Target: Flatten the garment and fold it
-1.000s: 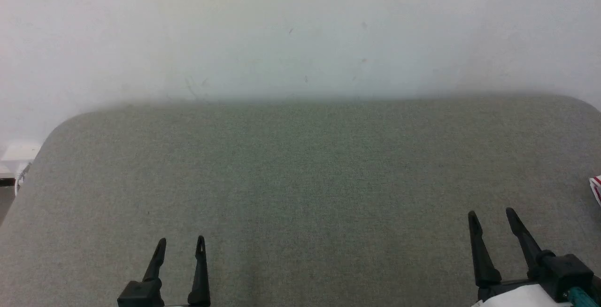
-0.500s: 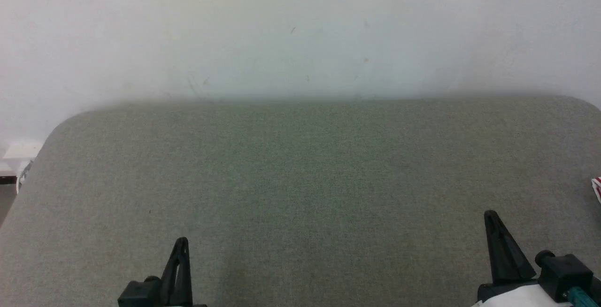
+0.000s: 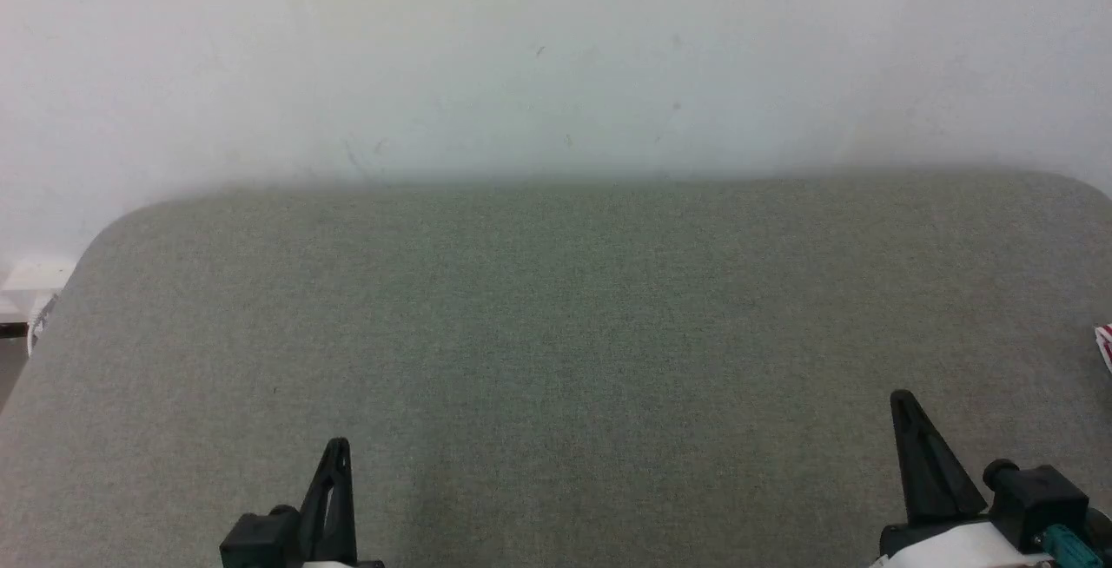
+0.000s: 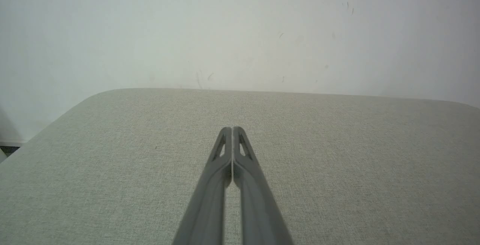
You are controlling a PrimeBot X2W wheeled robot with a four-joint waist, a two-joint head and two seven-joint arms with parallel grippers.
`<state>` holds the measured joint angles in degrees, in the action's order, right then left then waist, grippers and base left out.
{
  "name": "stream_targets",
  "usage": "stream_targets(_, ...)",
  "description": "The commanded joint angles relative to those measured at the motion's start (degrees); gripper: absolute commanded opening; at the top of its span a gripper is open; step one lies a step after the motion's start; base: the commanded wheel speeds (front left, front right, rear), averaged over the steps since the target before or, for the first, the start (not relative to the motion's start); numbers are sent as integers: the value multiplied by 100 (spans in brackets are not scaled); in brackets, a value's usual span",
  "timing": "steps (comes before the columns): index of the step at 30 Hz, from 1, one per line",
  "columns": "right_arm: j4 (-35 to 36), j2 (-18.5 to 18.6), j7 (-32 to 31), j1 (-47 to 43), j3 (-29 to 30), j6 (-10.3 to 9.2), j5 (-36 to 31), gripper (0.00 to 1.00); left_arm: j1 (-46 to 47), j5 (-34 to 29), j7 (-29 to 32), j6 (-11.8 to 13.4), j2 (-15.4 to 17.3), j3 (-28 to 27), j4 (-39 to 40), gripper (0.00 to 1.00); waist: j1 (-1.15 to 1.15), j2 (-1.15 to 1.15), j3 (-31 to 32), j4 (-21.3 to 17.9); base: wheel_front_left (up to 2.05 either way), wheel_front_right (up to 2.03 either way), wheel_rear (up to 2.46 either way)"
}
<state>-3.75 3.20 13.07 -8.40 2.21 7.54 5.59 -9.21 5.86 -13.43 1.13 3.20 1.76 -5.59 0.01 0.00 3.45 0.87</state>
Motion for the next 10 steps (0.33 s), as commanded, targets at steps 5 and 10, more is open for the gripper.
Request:
stream_targets(5,49,-6,-82,129,-15,-1,-50,0,136,-74,84,-11,-5,-20,56,0,0,0,-16,-4,0,0,0)
stream_targets(10,64,-7,-141,163,-25,-1,-74,0,174,-99,144,-16,-7,-27,80,0,0,0,-32,-8,0,0,0)
